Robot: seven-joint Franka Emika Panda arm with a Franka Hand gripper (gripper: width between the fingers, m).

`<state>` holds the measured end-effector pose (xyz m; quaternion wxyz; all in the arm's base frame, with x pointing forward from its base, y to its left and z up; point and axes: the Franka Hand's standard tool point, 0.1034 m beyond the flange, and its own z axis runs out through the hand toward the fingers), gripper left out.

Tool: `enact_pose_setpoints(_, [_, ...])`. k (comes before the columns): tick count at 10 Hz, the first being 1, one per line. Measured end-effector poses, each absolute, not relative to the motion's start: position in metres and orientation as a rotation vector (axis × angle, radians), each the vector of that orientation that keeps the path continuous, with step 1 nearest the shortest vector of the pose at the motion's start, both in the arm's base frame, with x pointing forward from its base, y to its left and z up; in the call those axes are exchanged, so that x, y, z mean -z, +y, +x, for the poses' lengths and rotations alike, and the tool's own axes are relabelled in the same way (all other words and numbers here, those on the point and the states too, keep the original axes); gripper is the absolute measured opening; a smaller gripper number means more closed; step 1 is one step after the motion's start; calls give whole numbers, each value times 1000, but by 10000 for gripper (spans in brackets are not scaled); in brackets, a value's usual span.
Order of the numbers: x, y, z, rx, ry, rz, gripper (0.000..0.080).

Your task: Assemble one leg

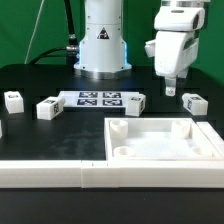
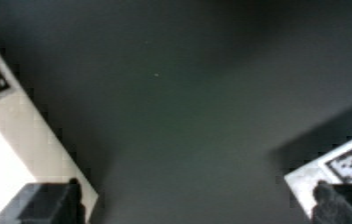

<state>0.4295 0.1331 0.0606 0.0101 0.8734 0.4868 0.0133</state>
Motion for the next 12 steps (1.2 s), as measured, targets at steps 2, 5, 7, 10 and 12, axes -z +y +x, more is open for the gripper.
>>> enact_pose_setpoints(2, [-49,147,405,-71,1050,2980,648])
enact_pose_setpoints(5, [-43,180,389,-44,581,3139,648])
enact_pose_setpoints(7, [-44,193,386,-39,559,3148,648])
enact_pose_setpoints(10, [-42,188,382,83,567,3120,648])
enact_pose_setpoints(12, [-45,191,377,418,509,3029,648])
